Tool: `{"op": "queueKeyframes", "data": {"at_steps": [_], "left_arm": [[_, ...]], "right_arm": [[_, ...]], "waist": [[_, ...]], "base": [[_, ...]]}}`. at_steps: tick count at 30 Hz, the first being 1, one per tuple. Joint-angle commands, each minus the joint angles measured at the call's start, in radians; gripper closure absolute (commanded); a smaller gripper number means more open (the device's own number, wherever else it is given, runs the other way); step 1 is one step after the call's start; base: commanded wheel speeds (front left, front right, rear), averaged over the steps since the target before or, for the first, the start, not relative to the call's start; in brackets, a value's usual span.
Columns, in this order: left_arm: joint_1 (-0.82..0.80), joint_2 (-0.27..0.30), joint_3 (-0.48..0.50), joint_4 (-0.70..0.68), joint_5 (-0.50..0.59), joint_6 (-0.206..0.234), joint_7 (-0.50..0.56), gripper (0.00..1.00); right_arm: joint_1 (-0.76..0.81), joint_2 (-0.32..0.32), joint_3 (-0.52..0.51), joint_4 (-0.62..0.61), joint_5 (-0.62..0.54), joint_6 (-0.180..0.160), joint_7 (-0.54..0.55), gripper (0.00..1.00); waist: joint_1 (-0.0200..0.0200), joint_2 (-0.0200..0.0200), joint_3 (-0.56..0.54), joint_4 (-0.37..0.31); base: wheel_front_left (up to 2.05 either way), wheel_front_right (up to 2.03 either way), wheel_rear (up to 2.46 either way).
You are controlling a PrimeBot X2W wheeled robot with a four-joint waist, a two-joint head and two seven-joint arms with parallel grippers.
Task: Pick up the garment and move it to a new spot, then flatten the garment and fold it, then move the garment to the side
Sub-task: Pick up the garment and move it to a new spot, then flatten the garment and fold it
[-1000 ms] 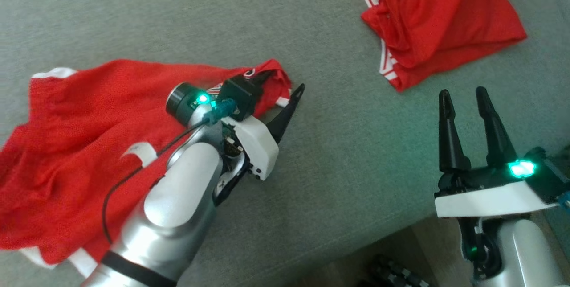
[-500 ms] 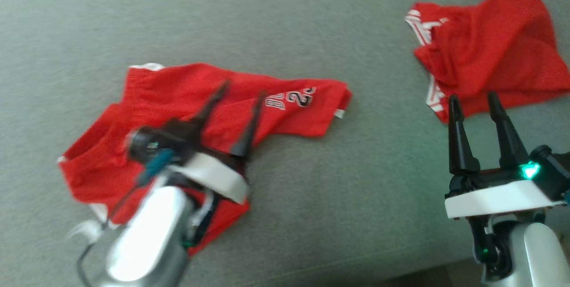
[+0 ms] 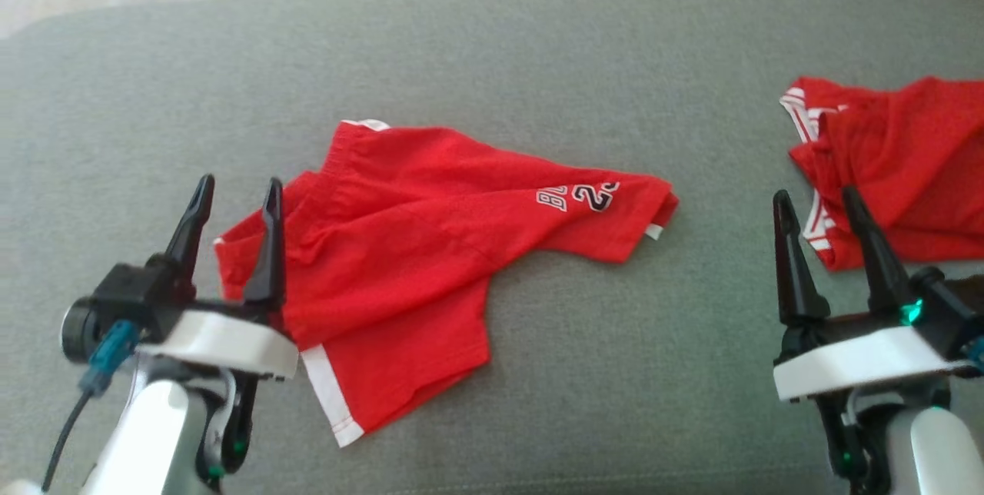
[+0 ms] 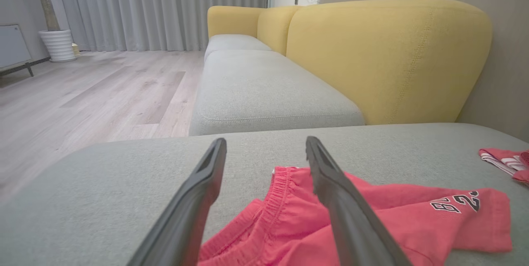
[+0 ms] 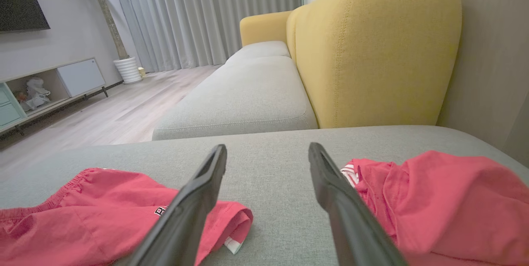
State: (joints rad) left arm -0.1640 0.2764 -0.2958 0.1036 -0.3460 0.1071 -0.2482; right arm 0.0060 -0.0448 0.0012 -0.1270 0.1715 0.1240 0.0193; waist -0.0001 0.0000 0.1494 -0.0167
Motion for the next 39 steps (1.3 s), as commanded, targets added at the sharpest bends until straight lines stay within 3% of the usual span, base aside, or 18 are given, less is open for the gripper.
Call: {"op": "queueKeyframes", "data": {"at_steps": [1, 18, 39], "left_arm": [[-0.01, 0.03, 0.045, -0.045, -0.007, 0.005, -0.009, 0.0], [0.161, 0.036, 0.016, -0.098, -0.004, 0.05, 0.012, 0.0], [0.175, 0.052, 0.012, -0.119, -0.008, 0.072, 0.026, 0.0]], "right_arm": [[-0.001, -0.005, 0.024, -0.036, -0.014, 0.007, 0.009, 0.0], [0.087, -0.005, 0.025, -0.033, -0.026, 0.007, 0.032, 0.0], [0.099, -0.005, 0.028, -0.038, -0.013, 0.007, 0.037, 0.0]], "waist": [[0.0001, 0.0, -0.022, 0.016], [0.0001, 0.0, -0.122, 0.011], [0.0001, 0.0, -0.129, 0.016]], "base": [[0.0, 0.0, 0.0], [0.0, 0.0, 0.0], [0.0, 0.0, 0.0]]}}
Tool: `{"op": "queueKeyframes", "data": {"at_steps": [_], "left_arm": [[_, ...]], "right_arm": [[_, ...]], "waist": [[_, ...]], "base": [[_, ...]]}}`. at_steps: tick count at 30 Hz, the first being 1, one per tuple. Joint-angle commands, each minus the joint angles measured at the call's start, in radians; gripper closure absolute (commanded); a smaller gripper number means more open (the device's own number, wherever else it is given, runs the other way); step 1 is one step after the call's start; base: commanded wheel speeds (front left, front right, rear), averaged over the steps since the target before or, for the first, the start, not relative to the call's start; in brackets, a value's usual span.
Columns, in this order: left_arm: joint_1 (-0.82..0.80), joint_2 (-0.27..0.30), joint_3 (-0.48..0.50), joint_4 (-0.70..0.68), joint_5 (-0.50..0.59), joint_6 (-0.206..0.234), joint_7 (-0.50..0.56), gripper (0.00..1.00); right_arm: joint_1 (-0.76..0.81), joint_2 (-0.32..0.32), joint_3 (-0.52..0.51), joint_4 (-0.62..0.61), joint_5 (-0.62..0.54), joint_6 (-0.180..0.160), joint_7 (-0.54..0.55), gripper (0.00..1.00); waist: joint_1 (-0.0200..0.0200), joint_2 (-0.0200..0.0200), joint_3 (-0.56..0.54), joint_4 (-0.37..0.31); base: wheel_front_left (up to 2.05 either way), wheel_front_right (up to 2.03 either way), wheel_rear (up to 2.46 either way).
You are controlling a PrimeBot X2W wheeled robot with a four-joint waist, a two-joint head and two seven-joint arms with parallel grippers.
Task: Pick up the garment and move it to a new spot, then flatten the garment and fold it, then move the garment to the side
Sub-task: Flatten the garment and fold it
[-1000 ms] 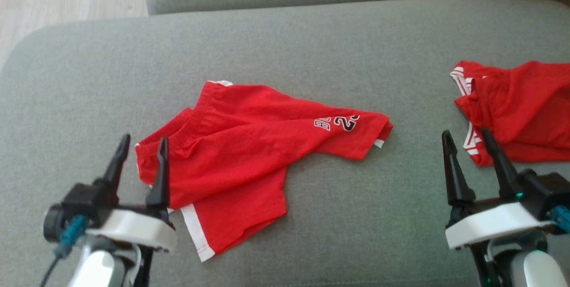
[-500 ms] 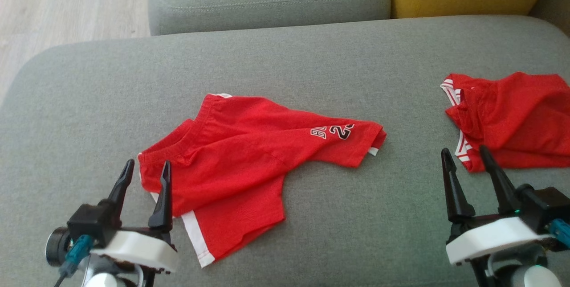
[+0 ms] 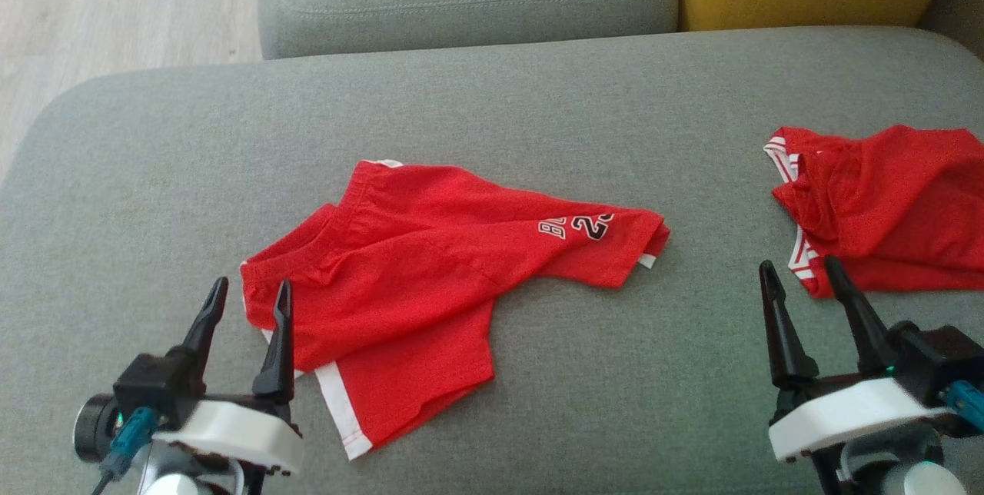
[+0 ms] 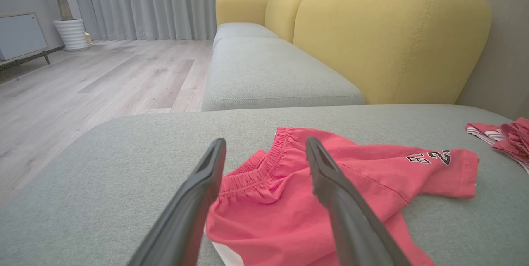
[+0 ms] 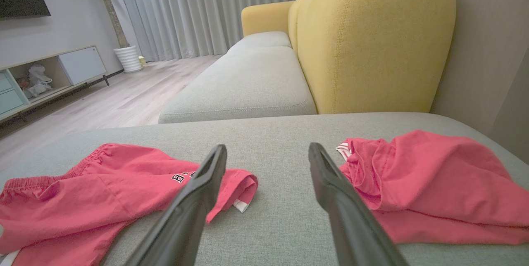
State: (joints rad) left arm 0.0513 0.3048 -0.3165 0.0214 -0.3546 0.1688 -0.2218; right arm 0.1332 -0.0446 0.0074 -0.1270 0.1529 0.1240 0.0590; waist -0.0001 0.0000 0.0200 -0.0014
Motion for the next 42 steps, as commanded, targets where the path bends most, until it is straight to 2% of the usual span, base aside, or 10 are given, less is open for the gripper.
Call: {"op": "queueKeyframes", "data": {"at_steps": [1, 10, 16, 22, 29, 34, 39, 40, 41, 42], "left_arm": [[-0.041, 0.024, 0.032, -0.037, 0.0, 0.01, 0.0, 0.0], [-0.049, 0.023, 0.024, -0.032, -0.001, 0.012, -0.003, 0.0], [-0.073, 0.021, 0.016, -0.033, 0.001, 0.007, -0.006, 0.0], [-0.125, 0.011, 0.004, -0.032, 0.008, -0.007, -0.015, 0.0], [-0.194, -0.035, -0.022, -0.002, 0.015, -0.034, -0.032, 0.0], [-0.217, -0.057, -0.024, 0.019, 0.022, -0.046, -0.037, 0.0], [-0.224, -0.07, -0.011, 0.028, 0.028, -0.051, -0.039, 0.0], [-0.225, -0.073, -0.007, 0.027, 0.03, -0.053, -0.039, 0.0], [-0.226, -0.076, -0.004, 0.026, 0.033, -0.055, -0.04, 0.0], [-0.226, -0.079, 0.0, 0.026, 0.035, -0.057, -0.04, 0.0]], "right_arm": [[-0.029, -0.006, 0.021, -0.039, 0.005, 0.007, -0.003, 0.0], [-0.029, -0.006, 0.019, -0.039, 0.006, 0.007, 0.002, 0.0], [-0.049, -0.006, 0.082, -0.027, -0.009, 0.007, 0.017, 0.0], [-0.132, -0.019, 0.316, 0.081, -0.033, 0.007, 0.056, 0.0], [-0.293, -0.093, 0.682, 0.351, 0.006, 0.007, 0.09, 0.0], [-0.405, -0.116, 0.823, 0.485, 0.02, 0.007, 0.077, 0.0], [-0.493, -0.111, 0.894, 0.605, 0.006, 0.007, 0.088, 0.0], [-0.502, -0.105, 0.906, 0.628, 0.014, 0.007, 0.095, 0.2], [-0.515, -0.101, 0.919, 0.647, 0.017, 0.007, 0.098, 0.77], [-0.523, -0.097, 0.926, 0.662, 0.024, 0.007, 0.096, 1.0]], "waist": [[0.0001, 0.0, 0.0, 0.001], [0.0001, 0.0, 0.0, 0.009], [0.0001, 0.0, 0.019, 0.03], [0.0001, 0.0, 0.062, 0.092], [0.0001, 0.0, 0.106, 0.212], [0.0001, 0.0, 0.133, 0.261], [0.0001, 0.0, 0.153, 0.276], [0.0001, 0.0, 0.156, 0.277], [0.0001, 0.0, 0.157, 0.277], [0.0001, 0.0, 0.157, 0.277]], "base": [[0.0, 0.0, 0.0], [0.0, 0.0, 0.0], [0.0, 0.0, 0.0], [0.0, 0.0, 0.0], [0.0, 0.0, 0.0], [0.0, 0.0, 0.0], [0.0, 0.0, 0.0], [0.0, 0.0, 0.0], [0.0, 0.0, 0.0], [0.0, 0.0, 0.0]]}}
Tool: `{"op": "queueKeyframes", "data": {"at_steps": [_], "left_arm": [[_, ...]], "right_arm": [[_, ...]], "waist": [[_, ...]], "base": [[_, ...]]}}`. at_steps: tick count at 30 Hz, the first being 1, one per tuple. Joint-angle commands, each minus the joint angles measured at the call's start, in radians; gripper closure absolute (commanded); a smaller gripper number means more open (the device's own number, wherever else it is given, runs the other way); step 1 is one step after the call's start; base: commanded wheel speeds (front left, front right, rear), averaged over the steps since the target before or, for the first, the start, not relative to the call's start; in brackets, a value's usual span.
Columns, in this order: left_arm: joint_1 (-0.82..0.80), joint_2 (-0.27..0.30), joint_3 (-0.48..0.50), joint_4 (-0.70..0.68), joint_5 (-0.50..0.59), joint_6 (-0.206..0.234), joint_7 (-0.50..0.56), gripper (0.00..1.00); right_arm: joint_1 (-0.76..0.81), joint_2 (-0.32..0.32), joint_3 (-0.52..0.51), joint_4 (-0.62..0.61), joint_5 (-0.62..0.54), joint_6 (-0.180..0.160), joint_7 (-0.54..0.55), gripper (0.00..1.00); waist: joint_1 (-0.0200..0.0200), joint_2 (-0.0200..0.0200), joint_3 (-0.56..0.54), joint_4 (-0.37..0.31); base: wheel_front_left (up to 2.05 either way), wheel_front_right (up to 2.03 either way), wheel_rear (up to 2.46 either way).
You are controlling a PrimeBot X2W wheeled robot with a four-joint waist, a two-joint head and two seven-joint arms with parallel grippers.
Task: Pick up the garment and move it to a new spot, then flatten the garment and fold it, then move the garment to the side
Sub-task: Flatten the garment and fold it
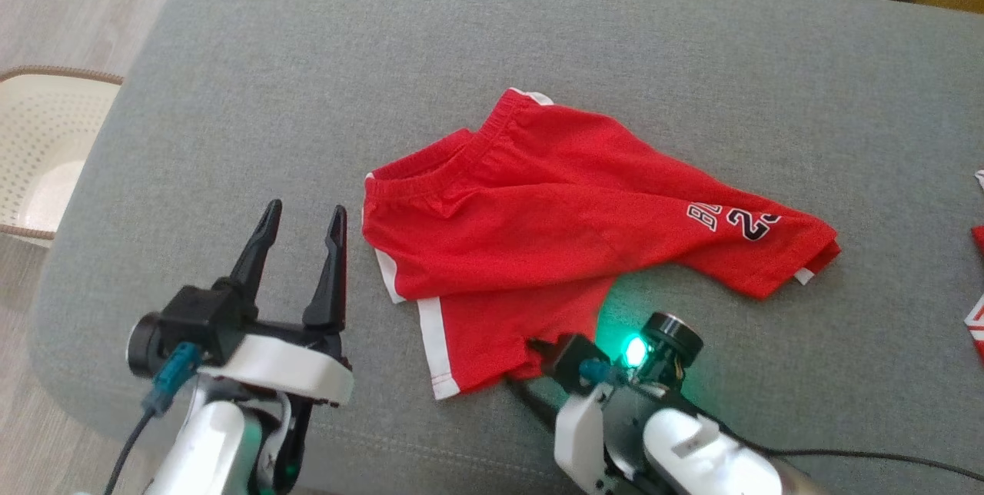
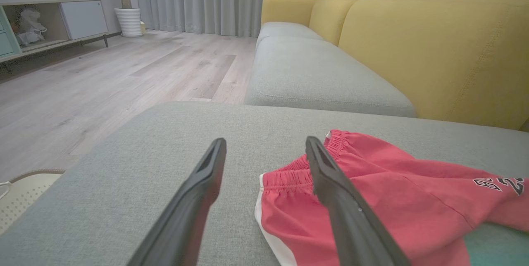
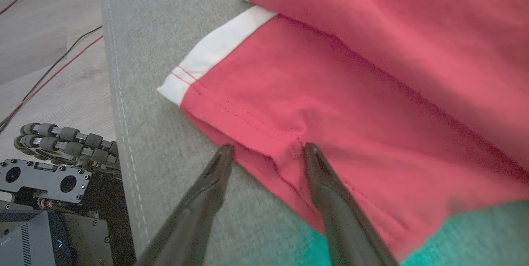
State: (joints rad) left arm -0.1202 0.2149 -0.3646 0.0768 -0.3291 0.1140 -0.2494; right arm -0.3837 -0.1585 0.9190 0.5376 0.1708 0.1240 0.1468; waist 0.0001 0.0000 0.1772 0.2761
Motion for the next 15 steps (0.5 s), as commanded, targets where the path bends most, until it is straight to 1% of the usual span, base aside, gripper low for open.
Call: {"op": "queueKeyframes", "data": {"at_steps": [1, 4, 8, 11, 15], "left_arm": [[-0.054, 0.009, 0.052, -0.029, 0.012, -0.004, -0.012, 0.0], [-0.048, 0.005, 0.066, -0.032, 0.02, -0.008, -0.012, 0.0], [-0.043, 0.005, 0.081, -0.041, 0.033, -0.014, -0.012, 0.0], [-0.042, 0.004, 0.092, -0.046, 0.04, -0.019, -0.012, 0.0], [-0.046, 0.003, 0.1, -0.049, 0.05, -0.025, -0.012, 0.0]], "right_arm": [[-0.012, 0.023, 0.018, 0.007, 0.018, 0.007, 0.006, 1.0], [-0.03, 0.034, 0.014, -0.009, 0.049, 0.007, -0.031, 1.0], [-0.048, 0.037, -0.03, -0.096, 0.086, 0.007, -0.078, 1.0], [-0.054, 0.027, -0.096, -0.184, 0.101, 0.007, -0.09, 1.0], [-0.046, 0.018, -0.227, -0.293, 0.096, 0.007, -0.088, 1.0]], "waist": [[-0.0001, 0.0, 0.0, -0.003], [-0.0001, 0.0, -0.003, -0.018], [-0.0001, 0.0, -0.003, -0.056], [-0.0001, 0.0, 0.0, -0.089], [-0.0001, 0.0, 0.006, -0.129]], "base": [[0.0, 0.0, 0.0], [0.0, 0.0, 0.0], [0.0, 0.0, 0.0], [0.0, 0.0, 0.0], [0.0, 0.0, 0.0]]}}
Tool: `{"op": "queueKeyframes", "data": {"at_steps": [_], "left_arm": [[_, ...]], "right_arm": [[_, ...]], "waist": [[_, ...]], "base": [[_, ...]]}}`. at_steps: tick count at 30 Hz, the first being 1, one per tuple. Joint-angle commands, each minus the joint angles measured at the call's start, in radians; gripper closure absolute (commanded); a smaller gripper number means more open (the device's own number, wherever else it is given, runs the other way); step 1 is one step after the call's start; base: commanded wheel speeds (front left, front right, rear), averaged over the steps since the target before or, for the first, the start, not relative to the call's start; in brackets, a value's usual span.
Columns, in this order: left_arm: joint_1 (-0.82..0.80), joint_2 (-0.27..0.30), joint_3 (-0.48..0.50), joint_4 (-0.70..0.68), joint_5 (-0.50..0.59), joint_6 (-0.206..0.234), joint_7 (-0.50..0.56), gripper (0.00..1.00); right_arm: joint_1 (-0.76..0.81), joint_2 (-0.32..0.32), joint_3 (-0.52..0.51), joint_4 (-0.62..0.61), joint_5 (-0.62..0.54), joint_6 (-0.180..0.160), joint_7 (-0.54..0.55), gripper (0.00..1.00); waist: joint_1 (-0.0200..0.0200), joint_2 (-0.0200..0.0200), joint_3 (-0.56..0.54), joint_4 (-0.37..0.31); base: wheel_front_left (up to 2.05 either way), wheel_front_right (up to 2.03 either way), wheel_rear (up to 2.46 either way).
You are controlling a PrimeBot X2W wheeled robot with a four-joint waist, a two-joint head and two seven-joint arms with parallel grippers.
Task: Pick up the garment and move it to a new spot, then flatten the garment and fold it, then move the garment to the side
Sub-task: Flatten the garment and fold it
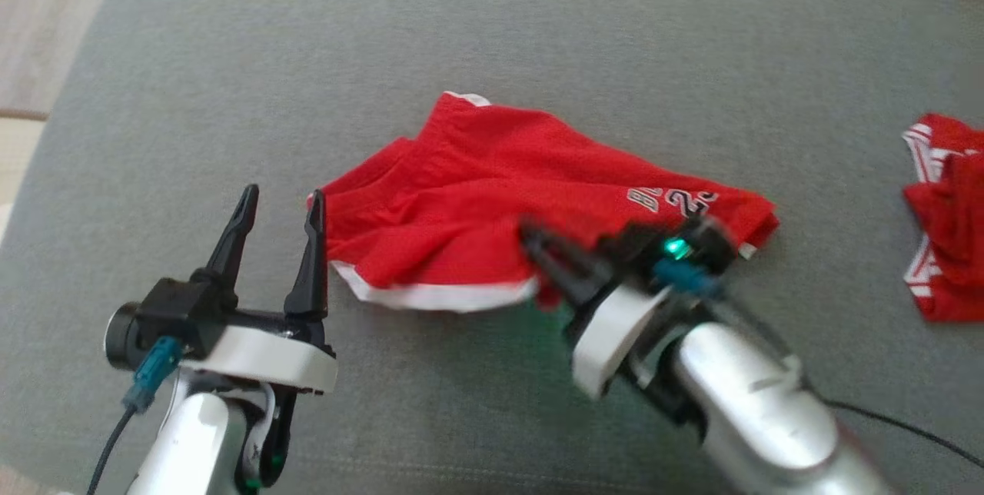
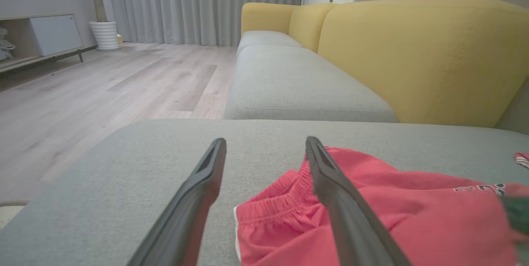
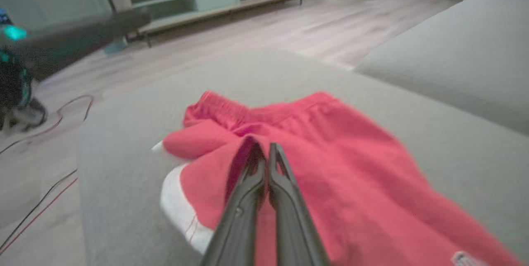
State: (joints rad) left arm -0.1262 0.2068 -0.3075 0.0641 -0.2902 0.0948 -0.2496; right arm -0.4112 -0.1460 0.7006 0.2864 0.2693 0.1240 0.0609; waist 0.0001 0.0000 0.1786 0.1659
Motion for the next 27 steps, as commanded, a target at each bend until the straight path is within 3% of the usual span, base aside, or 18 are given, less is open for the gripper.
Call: {"op": "queueKeyframes", "data": {"at_steps": [1, 3, 10, 15, 19, 20, 21, 22, 27], "left_arm": [[-0.041, 0.01, 0.043, -0.036, 0.013, -0.008, -0.012, 0.0], [-0.042, 0.009, 0.043, -0.036, 0.014, -0.01, -0.012, 0.0], [-0.054, 0.004, 0.043, -0.033, 0.027, -0.021, -0.012, 0.0], [-0.069, -0.001, 0.037, -0.032, 0.035, -0.029, -0.012, 0.0], [-0.081, -0.006, 0.036, -0.029, 0.037, -0.036, -0.012, 0.0], [-0.082, -0.006, 0.037, -0.028, 0.038, -0.037, -0.012, 0.0], [-0.083, -0.007, 0.039, -0.027, 0.039, -0.037, -0.012, 0.0], [-0.082, -0.008, 0.041, -0.026, 0.04, -0.038, -0.012, 0.0], [-0.071, -0.012, 0.047, -0.019, 0.043, -0.039, -0.012, 0.0]], "right_arm": [[-0.01, 0.008, -0.046, -0.064, -0.001, 0.007, 0.003, 1.0], [-0.002, 0.01, -0.084, -0.086, -0.002, 0.007, 0.009, 1.0], [0.068, 0.037, -0.39, -0.155, -0.011, 0.007, 0.053, 1.0], [0.093, 0.052, -0.578, -0.094, -0.019, 0.007, 0.082, 1.0], [0.096, 0.052, -0.641, -0.015, -0.016, 0.007, 0.081, 1.0], [0.095, 0.053, -0.646, 0.0, -0.012, 0.007, 0.074, 0.73], [0.095, 0.053, -0.649, 0.012, -0.012, 0.007, 0.068, 0.18], [0.095, 0.052, -0.649, 0.021, -0.012, 0.007, 0.061, 0.0], [0.119, 0.039, -0.644, 0.004, -0.011, 0.007, 0.012, 0.0]], "waist": [[-0.0001, 0.0, 0.006, -0.027], [-0.0001, 0.0, 0.008, -0.034], [-0.0001, 0.0, 0.031, -0.068], [-0.0001, 0.0, 0.06, -0.074], [-0.0001, 0.0, 0.078, -0.078], [-0.0001, 0.0, 0.08, -0.08], [-0.0001, 0.0, 0.082, -0.084], [-0.0001, 0.0, 0.082, -0.087], [-0.0001, 0.0, 0.065, -0.112]], "base": [[0.0, 0.0, 0.0], [0.0, 0.0, 0.0], [0.0, 0.0, 0.0], [0.0, 0.0, 0.0], [0.0, 0.0, 0.0], [0.0, 0.0, 0.0], [0.0, 0.0, 0.0], [0.0, 0.0, 0.0], [0.0, 0.0, 0.0]]}}
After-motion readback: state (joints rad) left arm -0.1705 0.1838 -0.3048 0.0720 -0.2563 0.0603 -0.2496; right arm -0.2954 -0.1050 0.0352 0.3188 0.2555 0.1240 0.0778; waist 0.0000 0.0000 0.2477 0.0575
